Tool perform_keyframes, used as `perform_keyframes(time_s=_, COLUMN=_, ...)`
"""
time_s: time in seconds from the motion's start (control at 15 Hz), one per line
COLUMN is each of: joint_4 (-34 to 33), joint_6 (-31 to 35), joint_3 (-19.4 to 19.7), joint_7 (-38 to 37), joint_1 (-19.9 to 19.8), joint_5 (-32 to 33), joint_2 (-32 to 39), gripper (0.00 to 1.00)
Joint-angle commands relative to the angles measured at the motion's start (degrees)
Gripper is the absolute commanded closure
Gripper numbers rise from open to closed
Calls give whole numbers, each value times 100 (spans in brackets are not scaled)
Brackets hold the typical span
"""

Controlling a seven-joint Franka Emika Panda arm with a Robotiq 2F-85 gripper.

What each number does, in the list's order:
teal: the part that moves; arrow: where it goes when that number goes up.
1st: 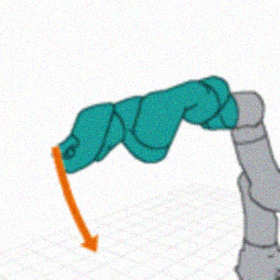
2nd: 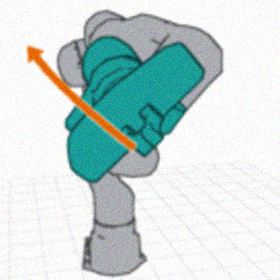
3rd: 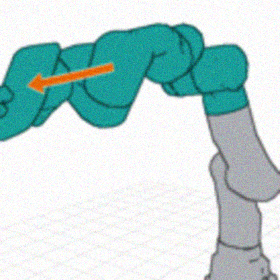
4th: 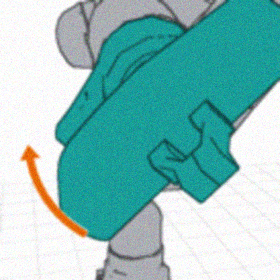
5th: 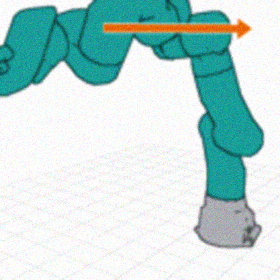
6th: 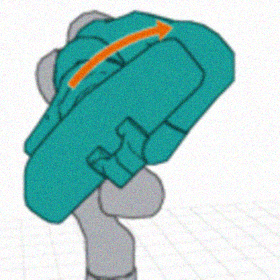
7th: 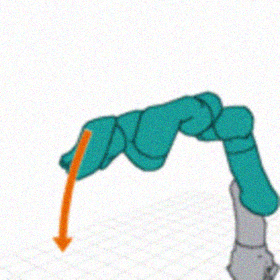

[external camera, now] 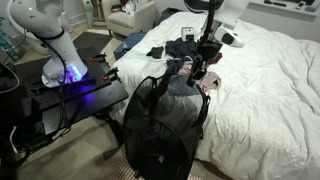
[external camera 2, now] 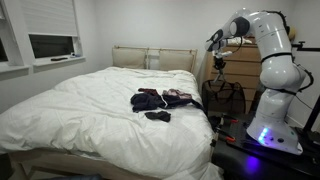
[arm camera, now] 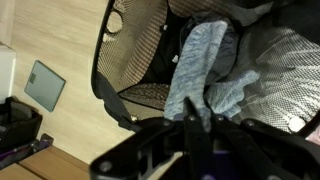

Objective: Put the grey sock in the black bag

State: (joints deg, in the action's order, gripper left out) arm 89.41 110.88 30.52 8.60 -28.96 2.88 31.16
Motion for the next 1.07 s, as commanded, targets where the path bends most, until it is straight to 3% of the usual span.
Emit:
perform_keyframes(time_s=0.0, joint_4=-340, joint_6=-293, joint_3=-311, joint_7=-214, joint_1=-265, joint_5=314, joint_2=150, gripper=98)
perform_keyframes(time_s=0.07, joint_4=-333, joint_6=-297, joint_3=-360, joint_7=-233, joint_1=-287, joint_5=354, joint_2=157, gripper=68)
perform_keyframes(time_s=0.27, joint_4=-406, joint_6=-391, joint_3=-456, joint_7=-298, joint_1=-357, joint_5=430, joint_2=203, gripper=53)
perform_keyframes(time_s=0.73, joint_4=-499, joint_6=-511, joint_3=-595, joint_7=-372, joint_1=-345, joint_5=430, joint_2=159, gripper=0)
perform_keyframes(time_s=1.0, joint_4=-498, joint_6=-422, joint_3=-660, joint_7=-446, joint_1=-233, joint_5=479, joint_2=-21, gripper=0)
